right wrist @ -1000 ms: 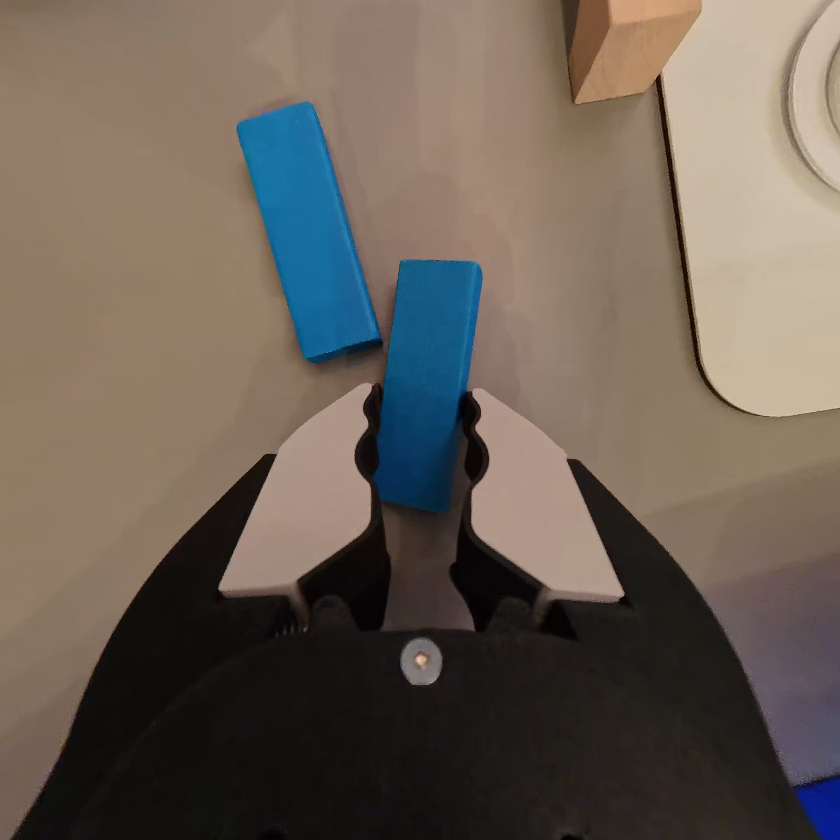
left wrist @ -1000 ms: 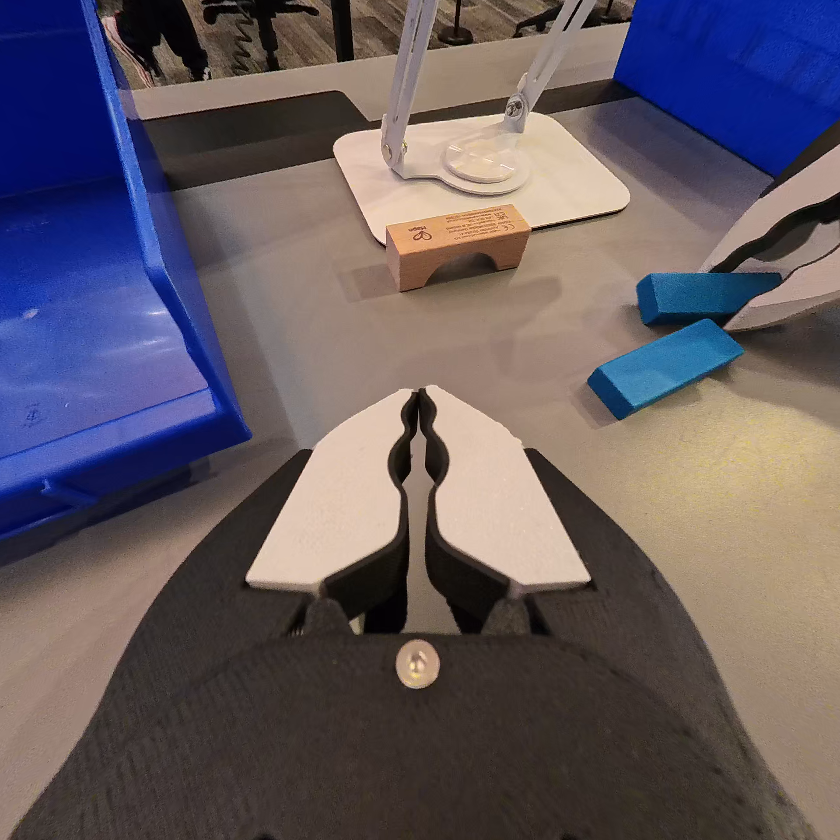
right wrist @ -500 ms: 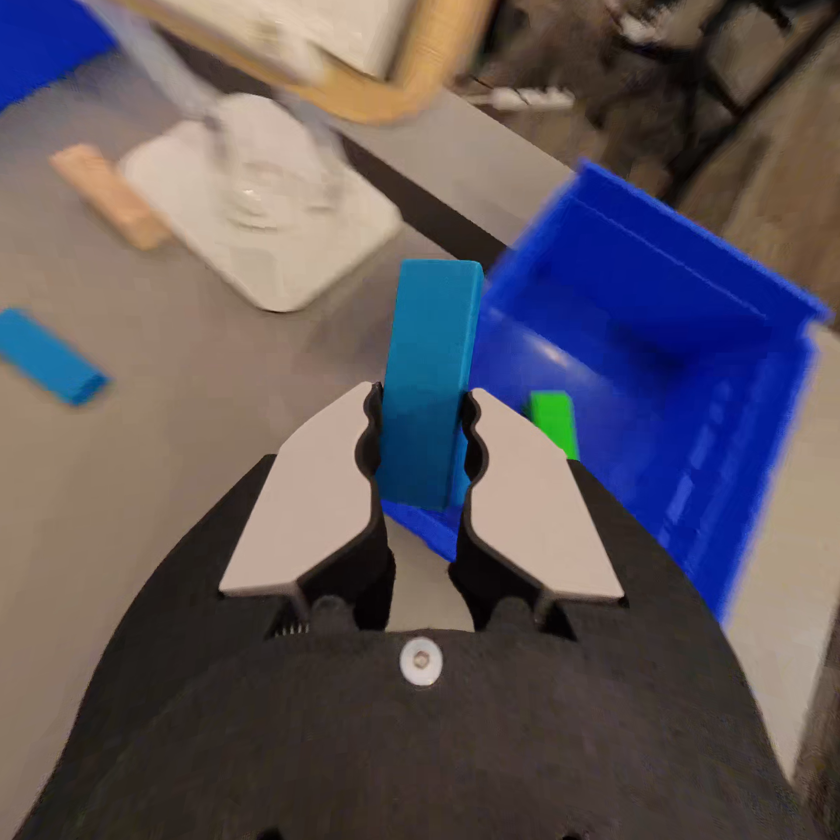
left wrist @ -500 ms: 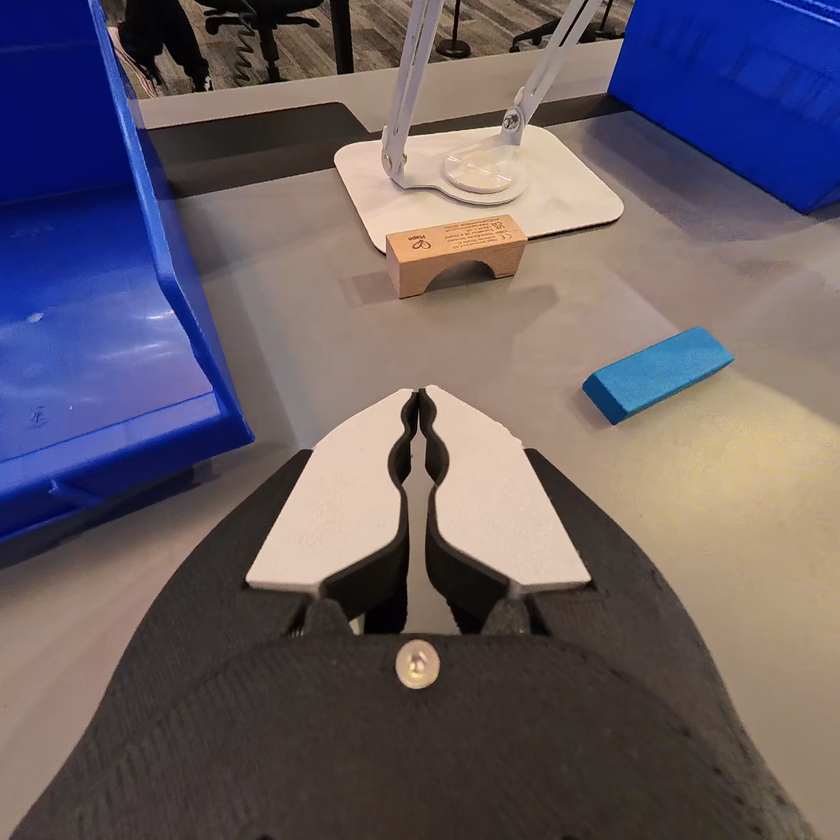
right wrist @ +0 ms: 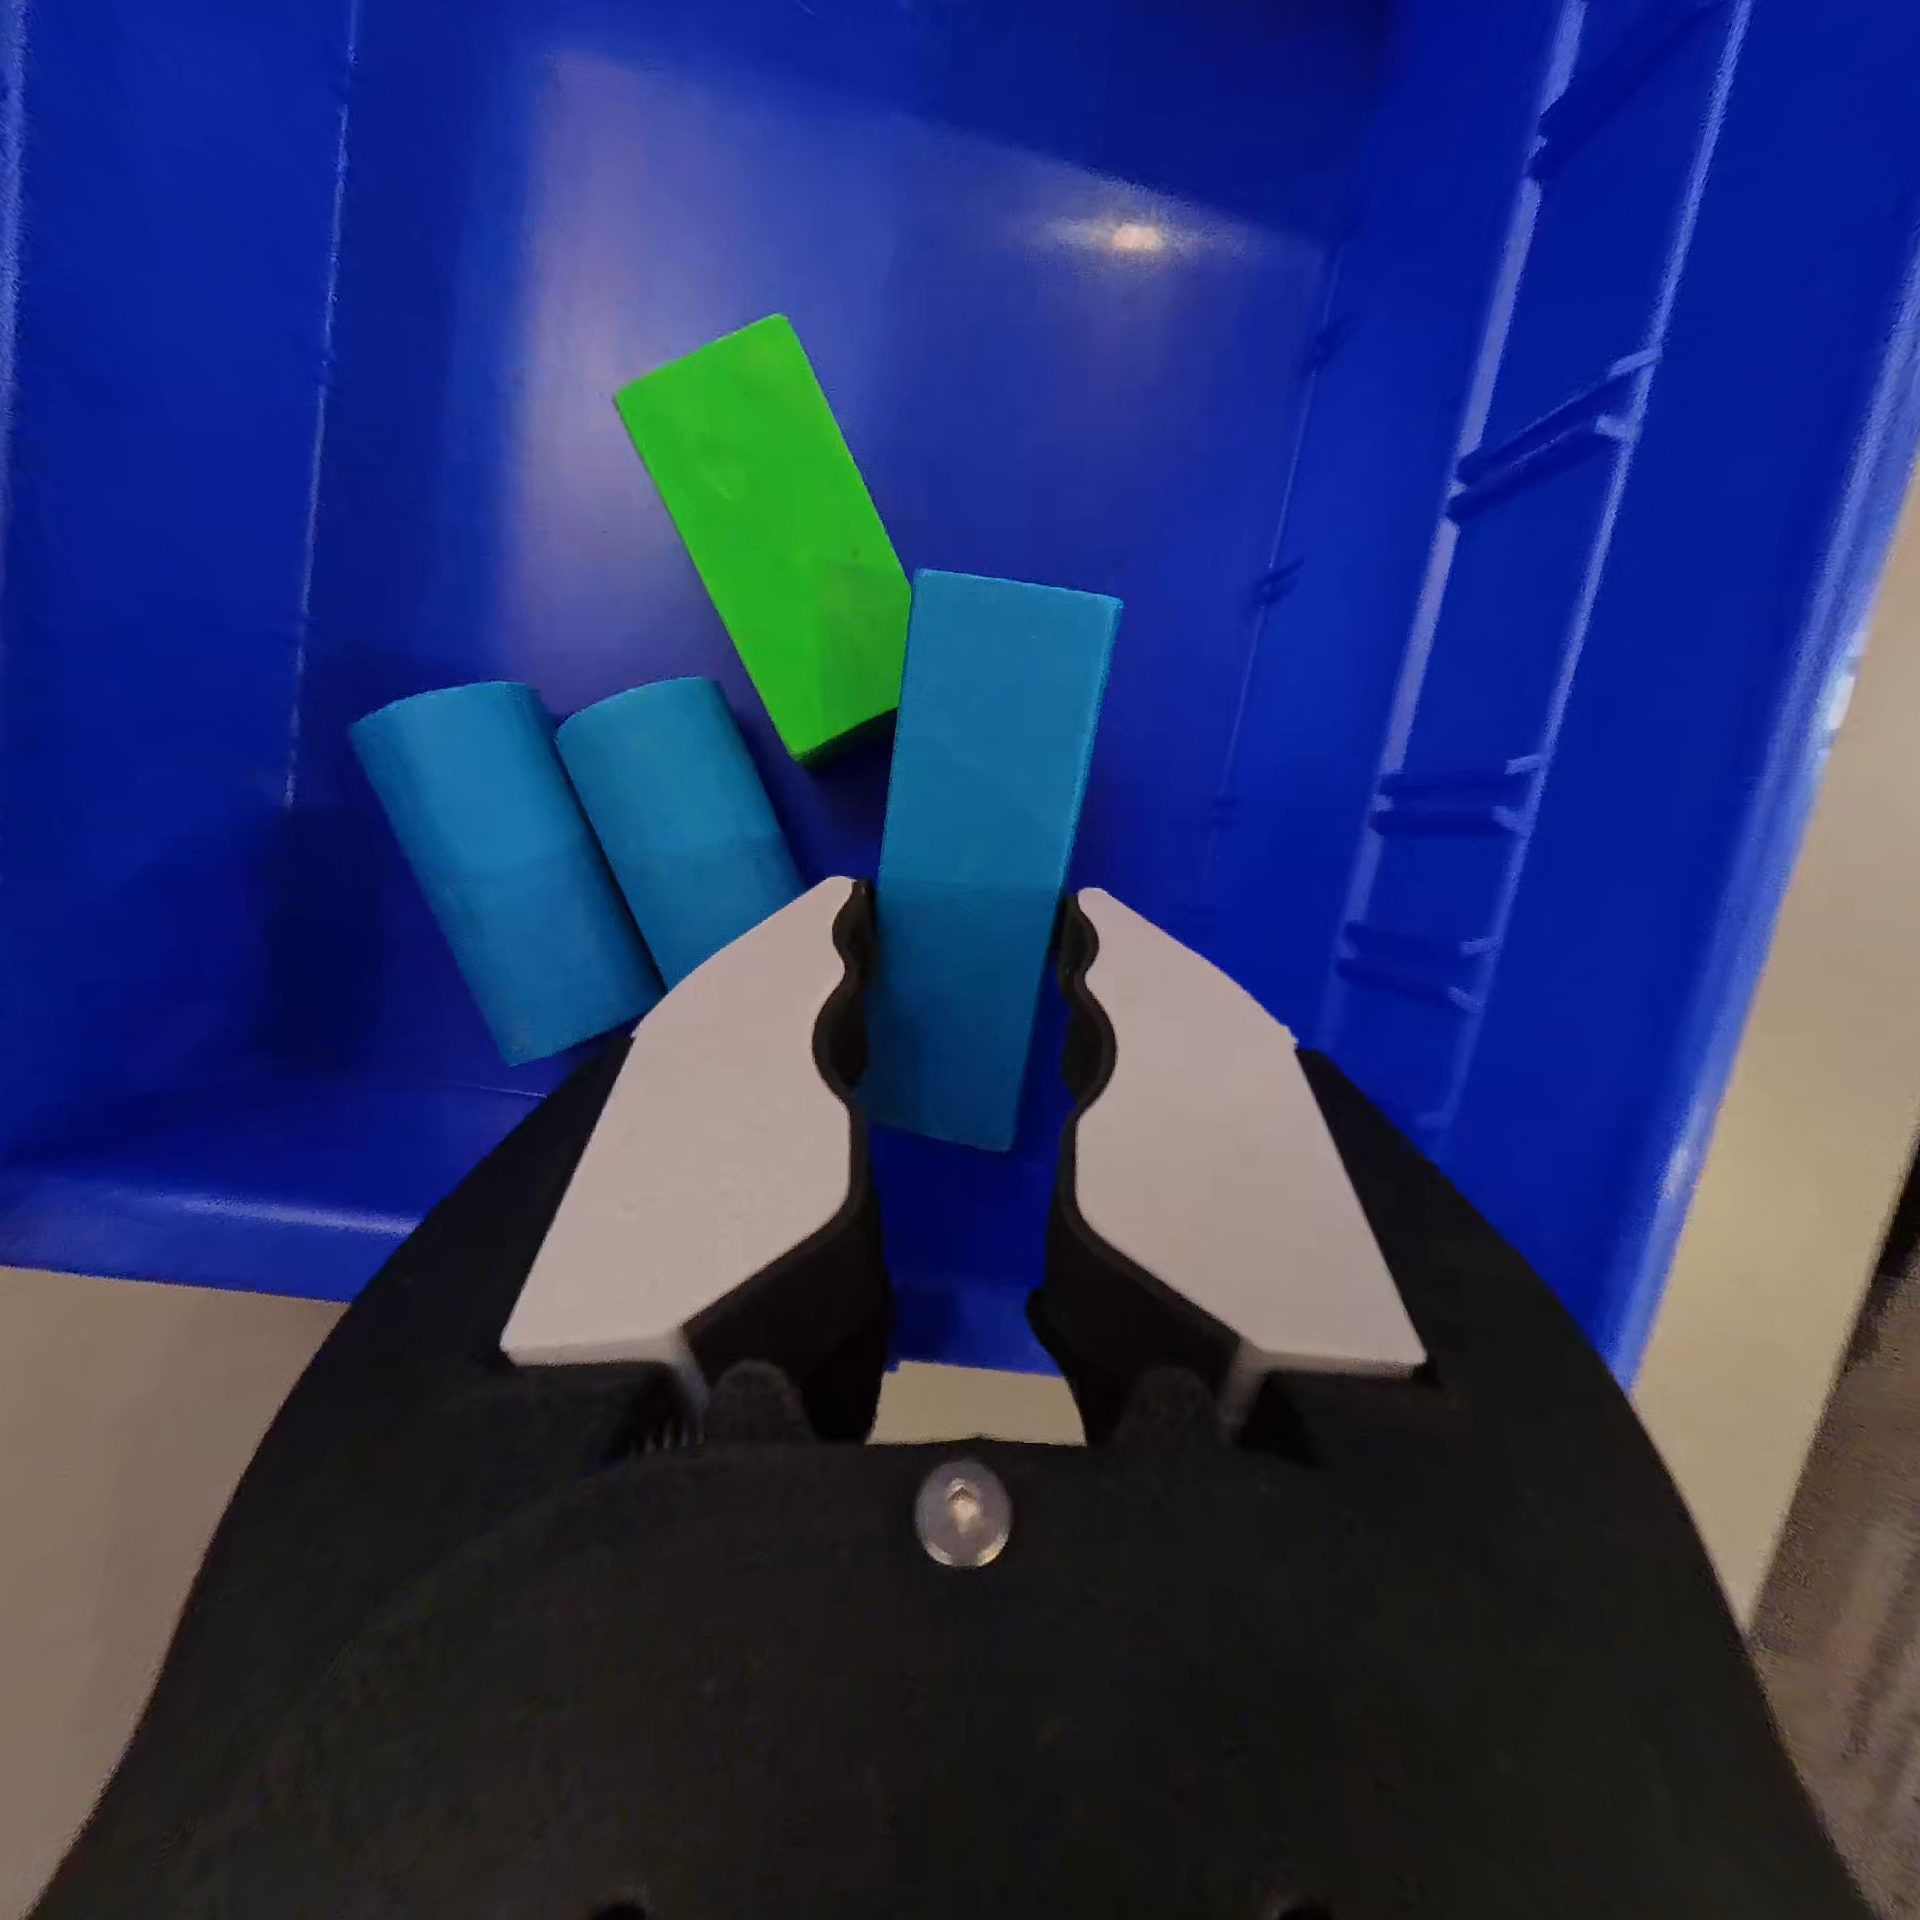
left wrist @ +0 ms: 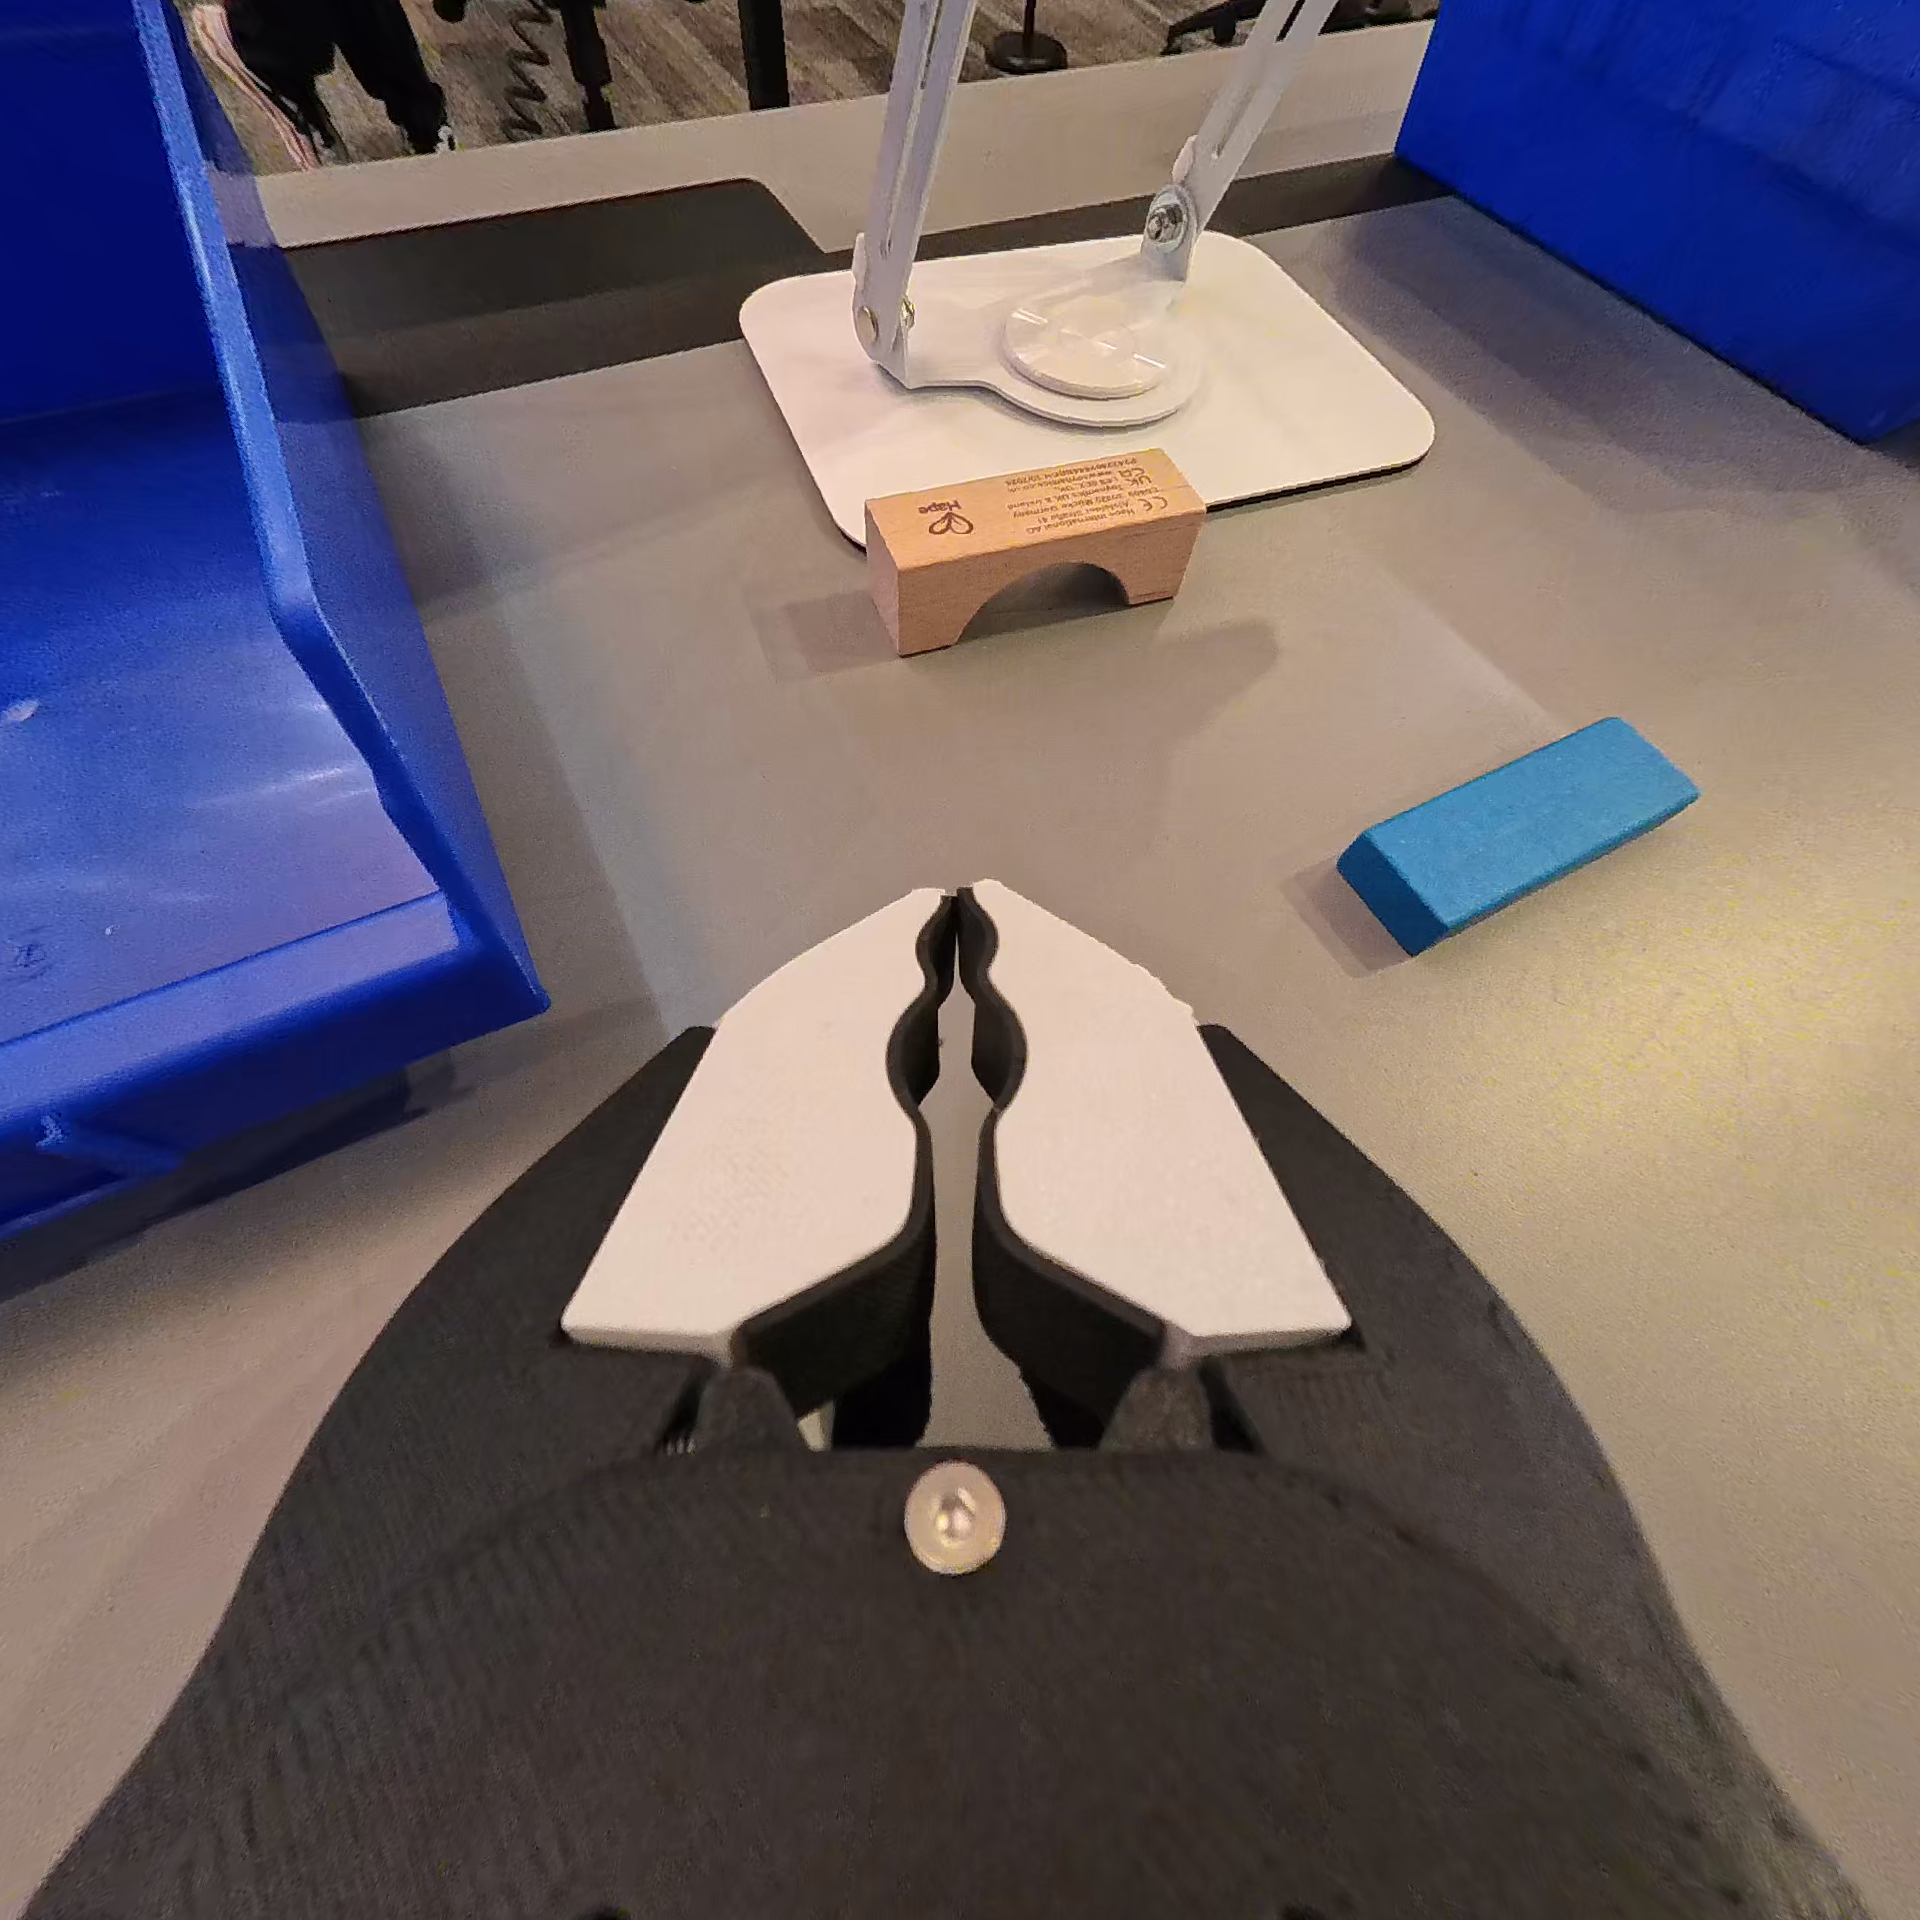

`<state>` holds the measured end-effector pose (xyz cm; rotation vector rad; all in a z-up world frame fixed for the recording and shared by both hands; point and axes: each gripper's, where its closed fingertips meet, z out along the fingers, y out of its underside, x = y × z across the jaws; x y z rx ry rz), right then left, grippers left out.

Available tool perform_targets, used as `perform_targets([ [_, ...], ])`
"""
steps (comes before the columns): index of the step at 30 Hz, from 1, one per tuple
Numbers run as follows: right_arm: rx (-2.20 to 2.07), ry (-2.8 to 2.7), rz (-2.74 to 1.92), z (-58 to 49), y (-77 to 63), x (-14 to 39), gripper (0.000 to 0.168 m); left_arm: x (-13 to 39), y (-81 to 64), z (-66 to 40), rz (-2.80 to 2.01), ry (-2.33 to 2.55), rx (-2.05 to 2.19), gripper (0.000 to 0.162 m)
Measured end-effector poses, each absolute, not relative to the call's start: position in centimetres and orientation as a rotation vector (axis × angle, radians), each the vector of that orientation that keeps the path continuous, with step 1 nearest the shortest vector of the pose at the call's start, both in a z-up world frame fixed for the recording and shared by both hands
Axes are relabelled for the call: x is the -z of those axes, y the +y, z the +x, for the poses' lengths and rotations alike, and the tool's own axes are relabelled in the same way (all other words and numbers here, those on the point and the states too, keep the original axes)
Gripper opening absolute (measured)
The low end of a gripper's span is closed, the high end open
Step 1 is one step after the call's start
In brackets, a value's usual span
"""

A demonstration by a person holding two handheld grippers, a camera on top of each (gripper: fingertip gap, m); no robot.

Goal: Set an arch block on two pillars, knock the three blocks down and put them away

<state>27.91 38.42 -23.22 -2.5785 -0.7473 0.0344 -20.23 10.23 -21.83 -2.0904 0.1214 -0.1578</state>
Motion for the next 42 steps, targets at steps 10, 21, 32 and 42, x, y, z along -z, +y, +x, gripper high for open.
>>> perform_targets([
  [10,-0.038,-0.859,-2.363,24.8,35.3,17.1,0.035,21.9,10.4,-20.1,-2.097,0.128,0.163,0.000],
  [21,-0.551,-1.969,-1.763,-0.5,13.6,20.2,0.058,21.8,10.5,-20.0,-2.089,0.135,0.165,0.000],
  [32,-0.644,-2.187,-1.797,-5.3,11.3,25.7,0.033,21.4,10.3,-20.0,-2.076,0.144,0.168,0.000],
  [42,-0.613,-1.431,-1.861,6.1,23.6,9.4,0.033,21.4,10.2,-19.8,-2.078,0.149,0.168,0.000],
])
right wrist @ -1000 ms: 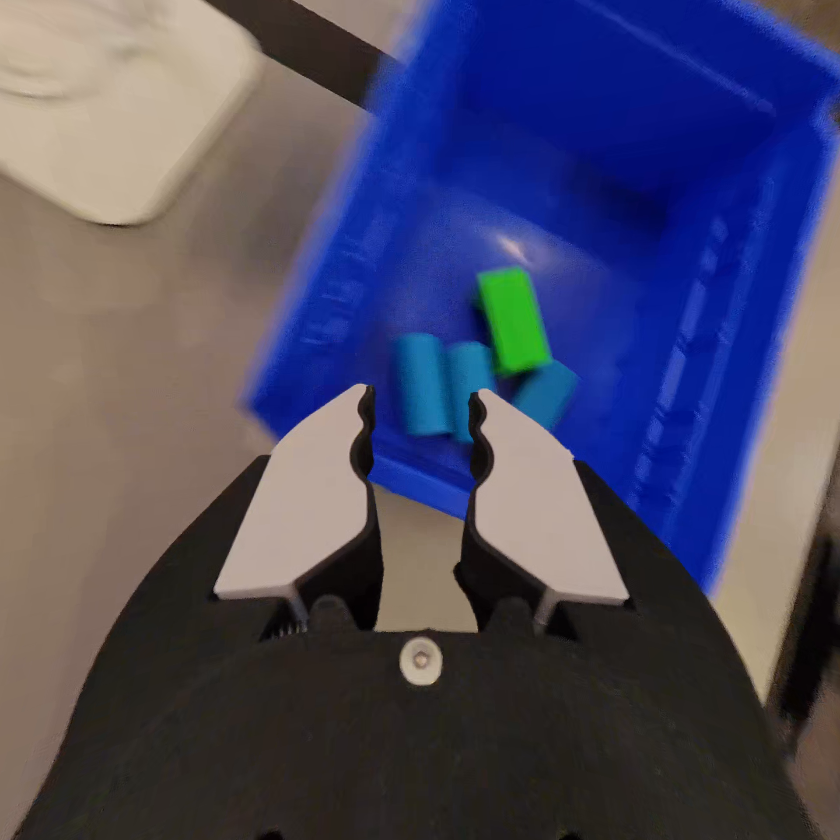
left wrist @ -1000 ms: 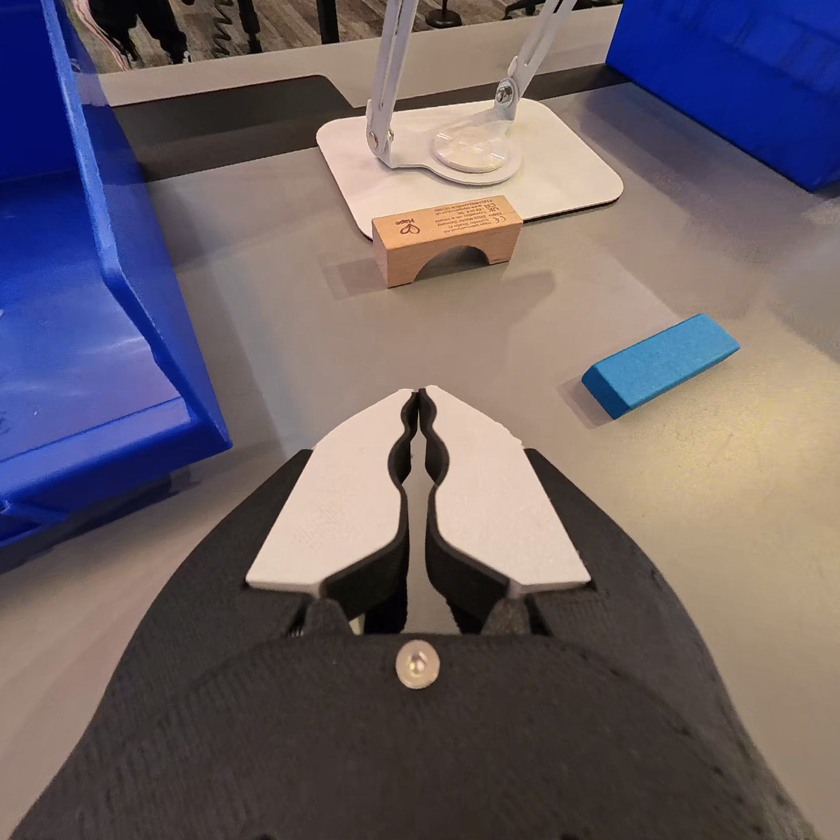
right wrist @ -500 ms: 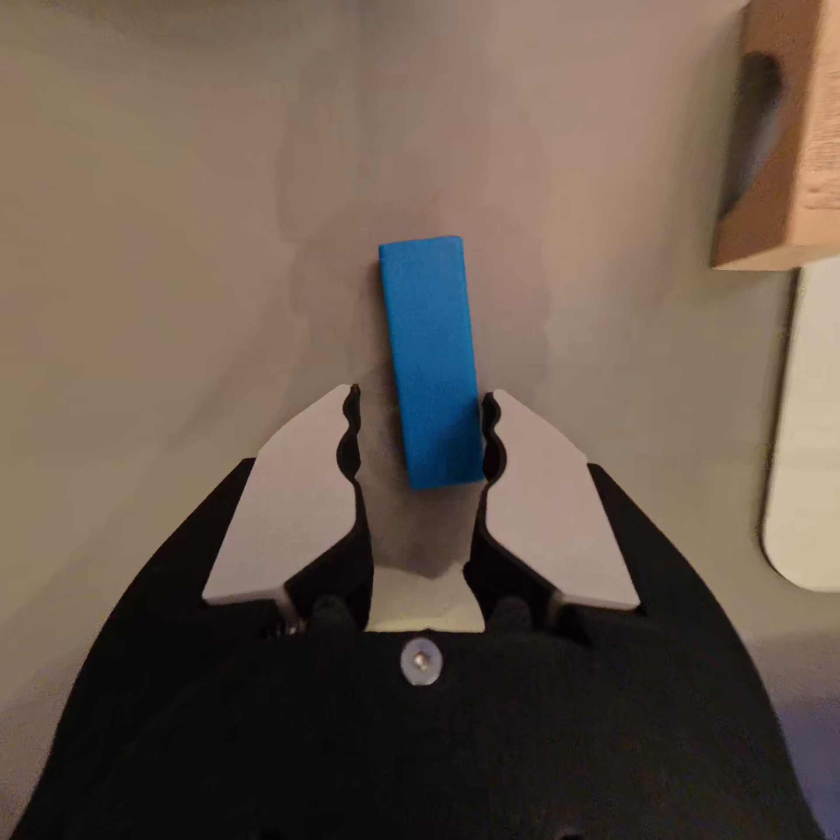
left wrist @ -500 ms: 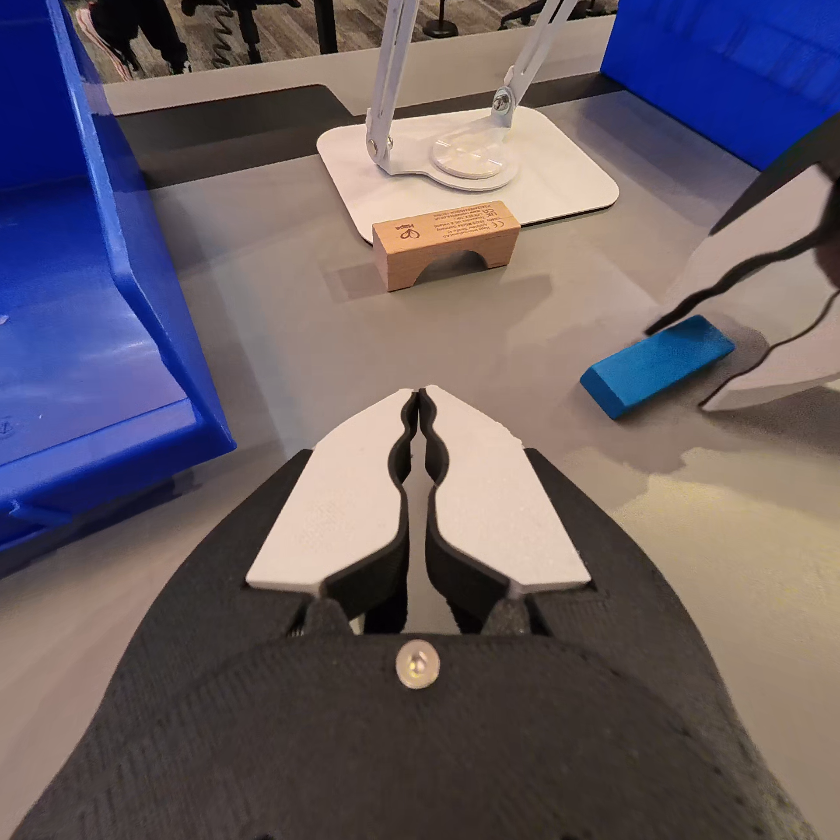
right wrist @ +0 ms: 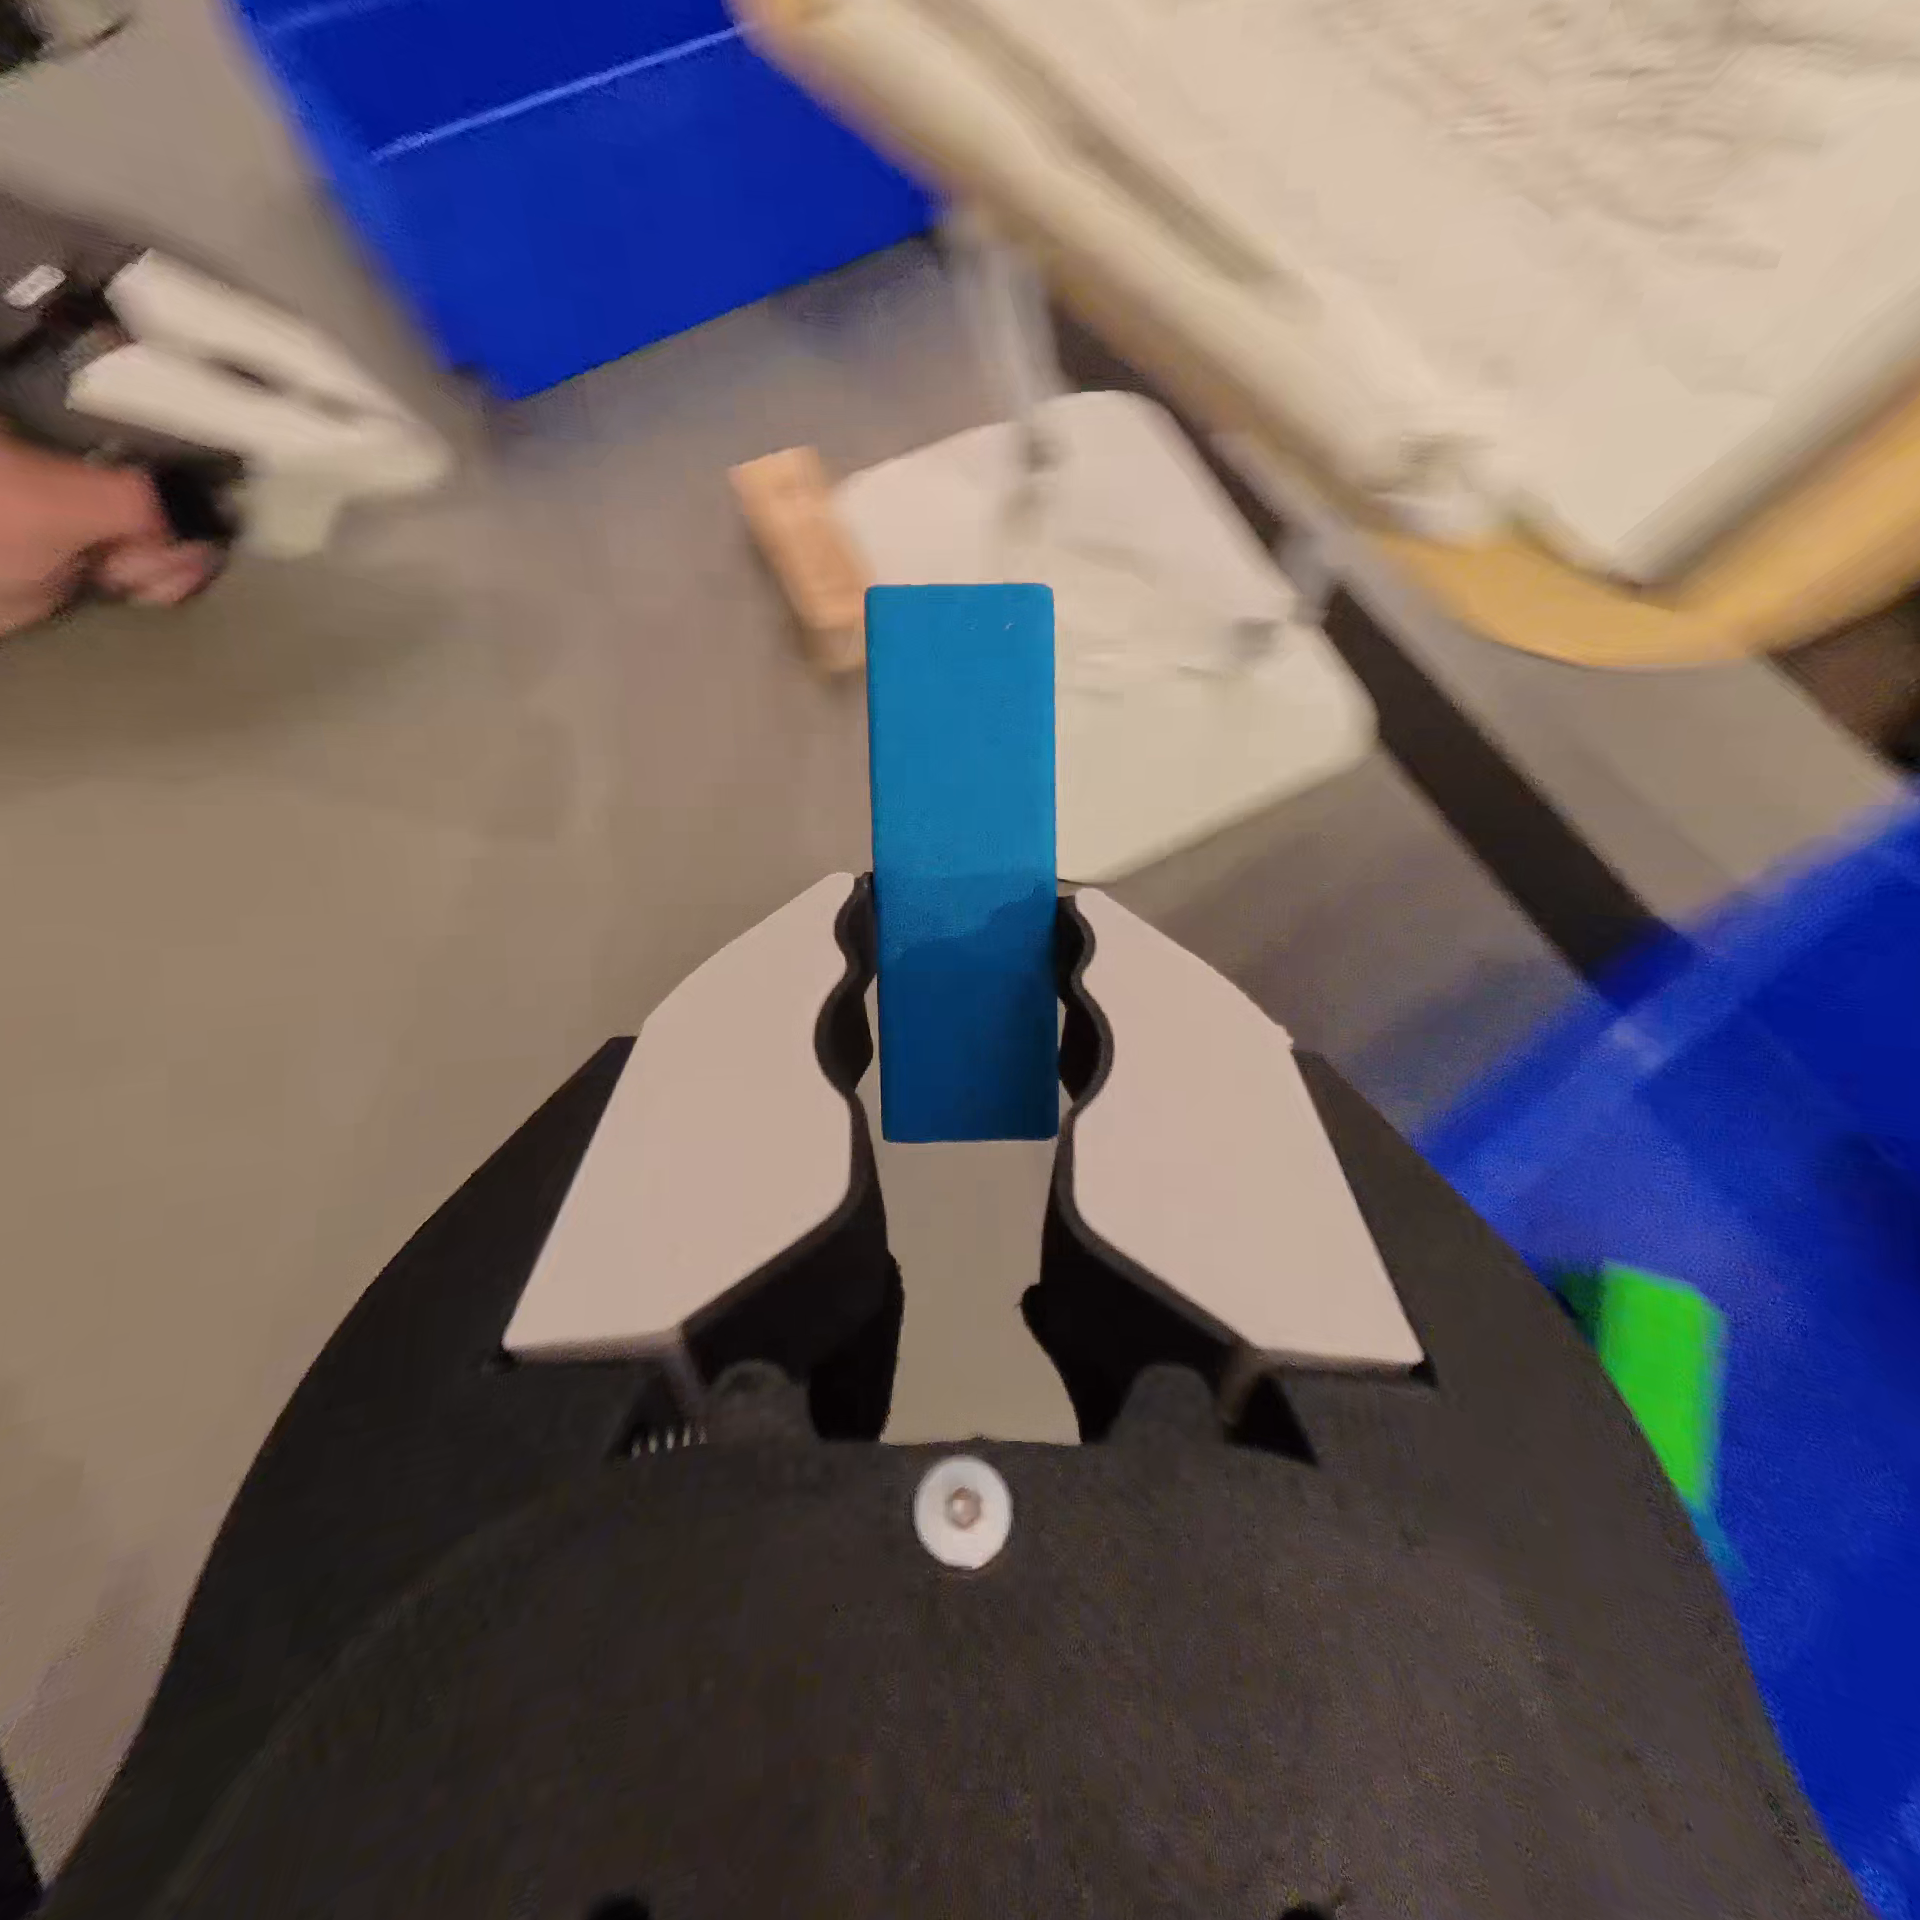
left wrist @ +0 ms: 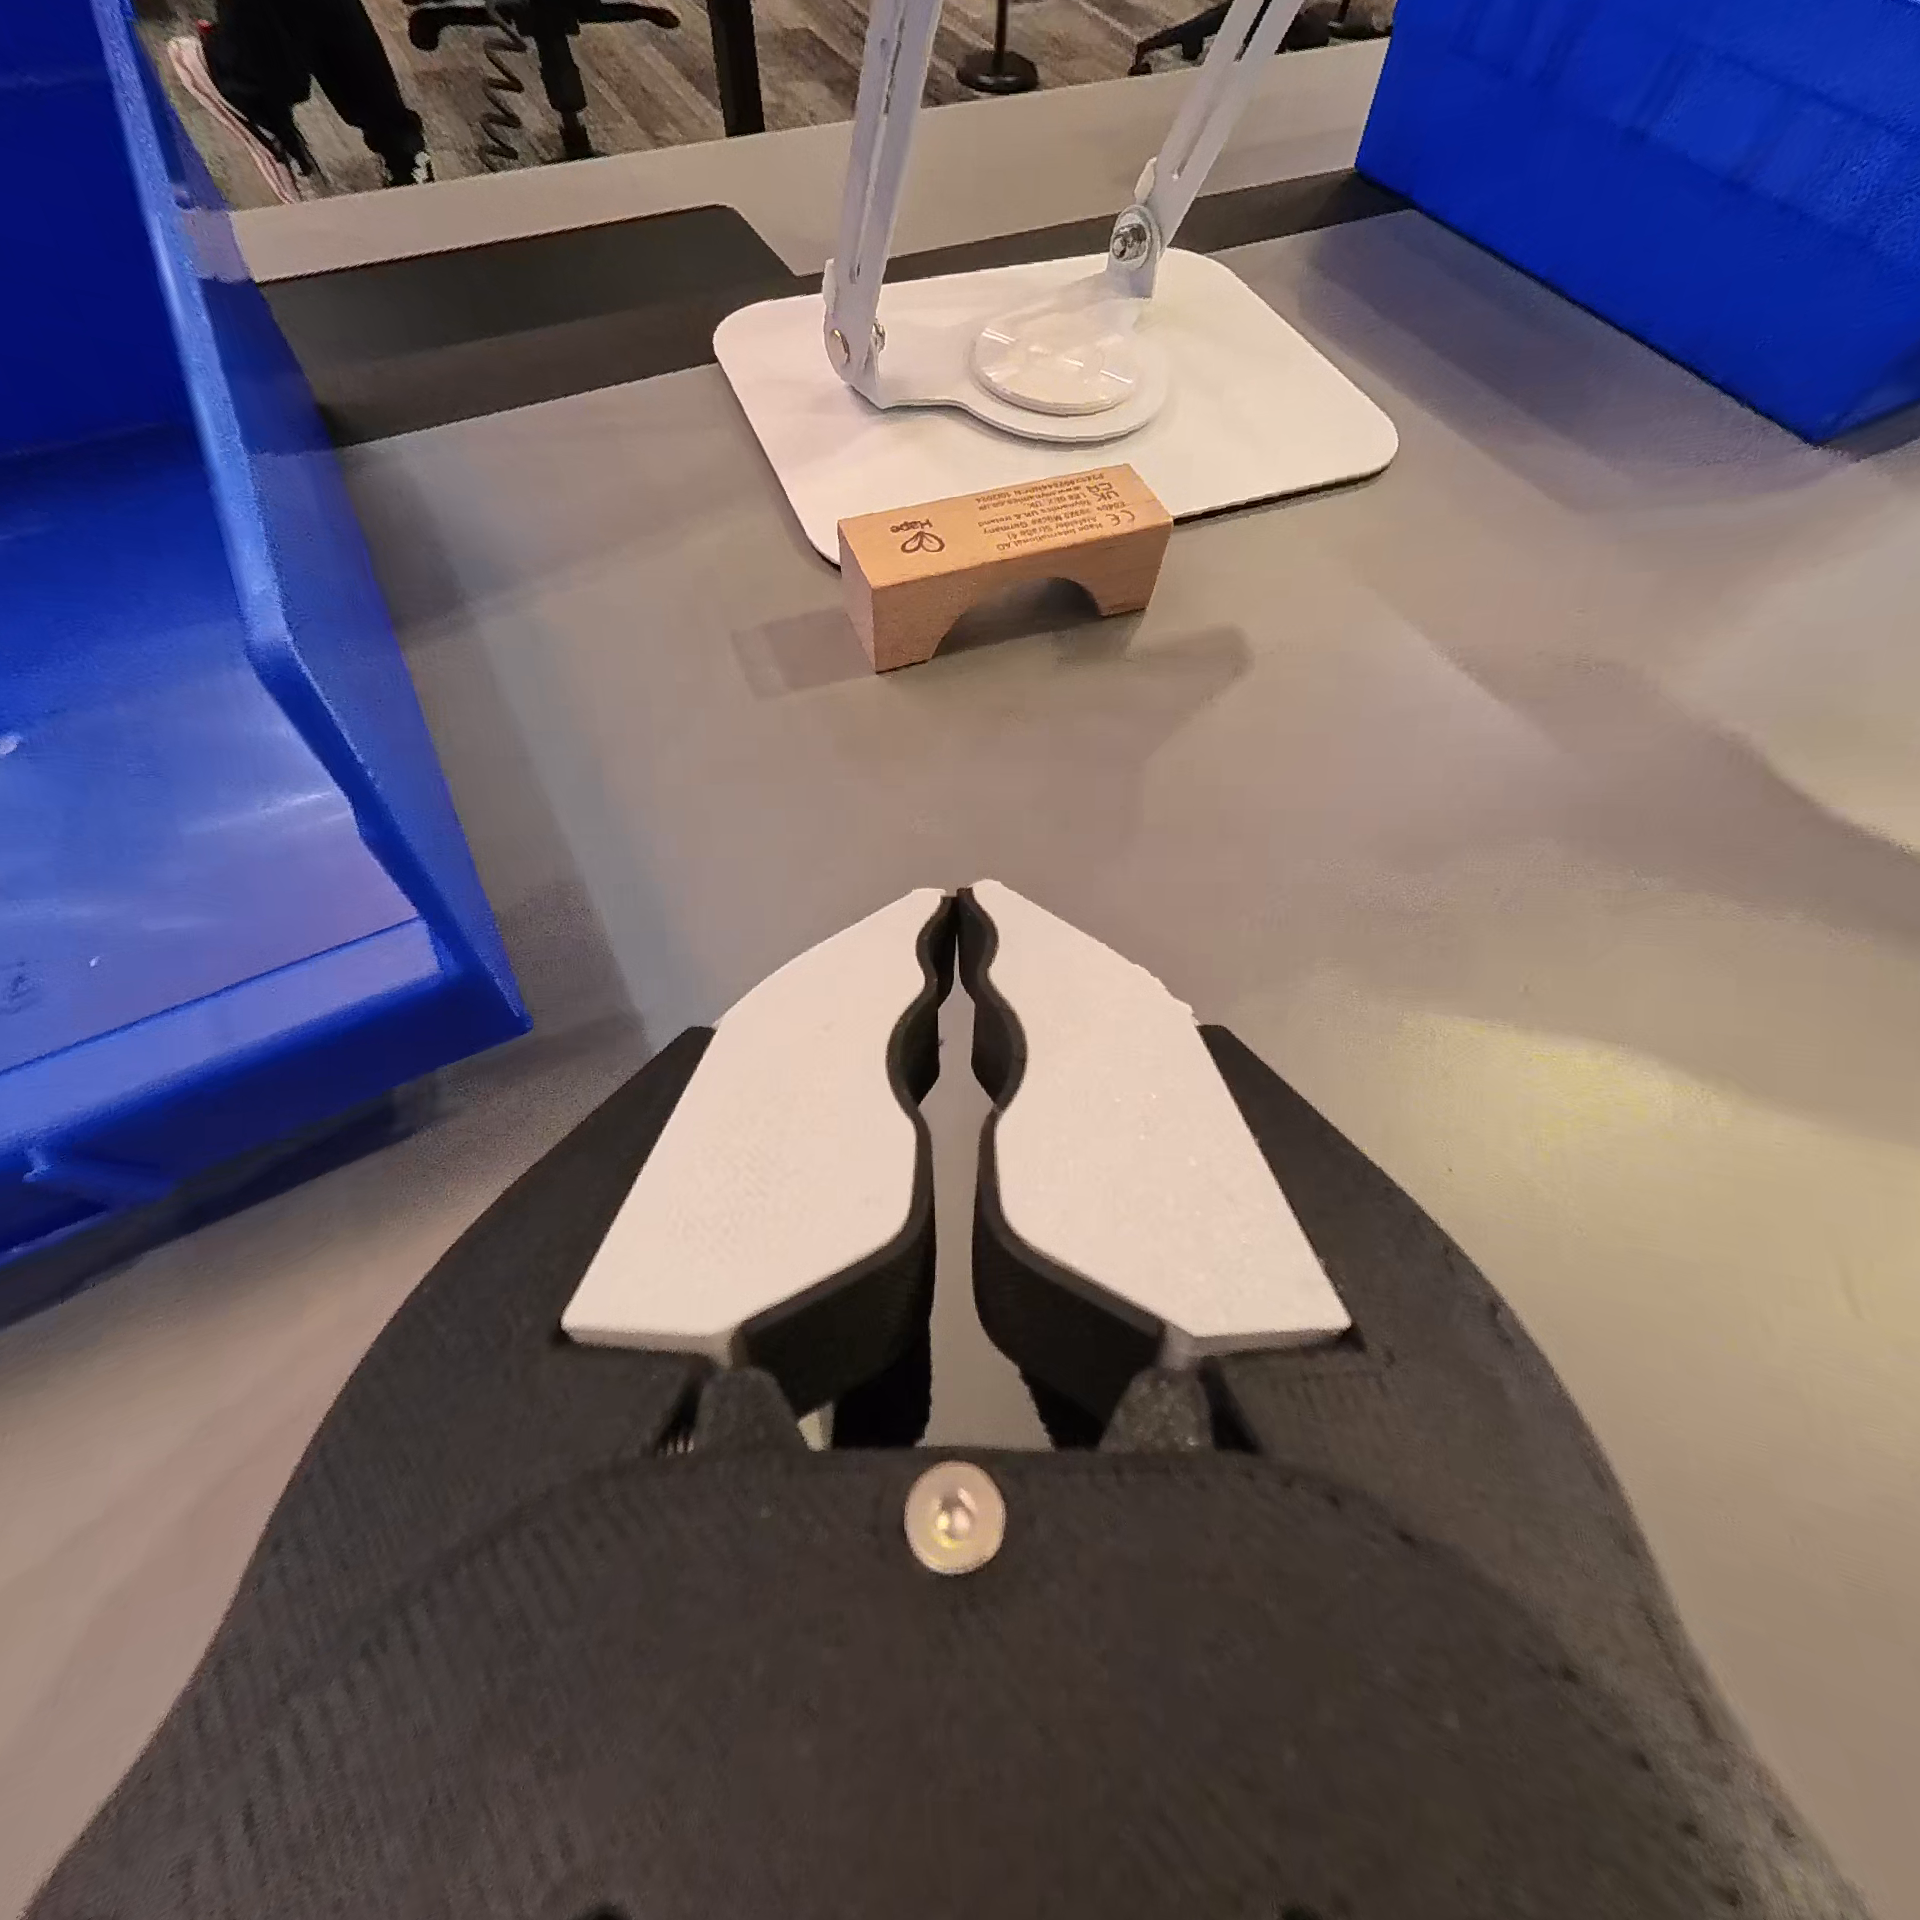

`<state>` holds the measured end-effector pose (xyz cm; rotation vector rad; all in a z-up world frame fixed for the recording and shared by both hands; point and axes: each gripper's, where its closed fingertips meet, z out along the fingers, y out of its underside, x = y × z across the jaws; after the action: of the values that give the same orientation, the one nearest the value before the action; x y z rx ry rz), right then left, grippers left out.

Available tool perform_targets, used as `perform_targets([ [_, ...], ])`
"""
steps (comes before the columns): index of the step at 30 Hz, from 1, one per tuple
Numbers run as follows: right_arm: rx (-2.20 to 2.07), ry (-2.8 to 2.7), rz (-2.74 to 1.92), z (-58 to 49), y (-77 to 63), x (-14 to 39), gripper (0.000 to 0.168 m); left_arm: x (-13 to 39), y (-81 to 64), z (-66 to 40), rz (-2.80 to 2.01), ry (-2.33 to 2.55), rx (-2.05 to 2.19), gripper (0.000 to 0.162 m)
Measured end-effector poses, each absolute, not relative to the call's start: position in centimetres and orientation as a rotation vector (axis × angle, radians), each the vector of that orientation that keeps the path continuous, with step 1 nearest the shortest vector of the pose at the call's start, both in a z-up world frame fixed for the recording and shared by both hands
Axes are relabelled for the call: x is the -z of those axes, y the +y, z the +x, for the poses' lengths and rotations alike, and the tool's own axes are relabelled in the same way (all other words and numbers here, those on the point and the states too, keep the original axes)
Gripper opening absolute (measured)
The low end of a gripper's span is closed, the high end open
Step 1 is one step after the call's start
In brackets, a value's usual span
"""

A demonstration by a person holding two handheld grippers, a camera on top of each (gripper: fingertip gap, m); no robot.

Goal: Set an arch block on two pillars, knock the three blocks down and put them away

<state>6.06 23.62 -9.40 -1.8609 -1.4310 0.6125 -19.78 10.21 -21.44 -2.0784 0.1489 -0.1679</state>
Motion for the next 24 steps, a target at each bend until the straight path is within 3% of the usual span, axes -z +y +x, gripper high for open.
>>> perform_targets([
  [4,-0.431,-1.070,-2.021,14.8,34.6,7.5,0.033,21.7,10.4,-19.4,-2.089,0.168,0.163,0.000],
  [11,-0.188,-0.856,-2.298,20.9,45.9,15.8,0.033,22.0,10.6,-19.5,-2.101,0.164,0.156,0.000],
  [21,-0.151,-0.804,-2.583,21.8,49.3,25.2,0.034,22.1,10.7,-19.8,-2.108,0.148,0.177,0.000],
  [24,-0.182,-0.795,-2.555,21.4,48.9,24.6,0.050,22.2,10.8,-19.8,-2.111,0.150,0.174,0.000],
])
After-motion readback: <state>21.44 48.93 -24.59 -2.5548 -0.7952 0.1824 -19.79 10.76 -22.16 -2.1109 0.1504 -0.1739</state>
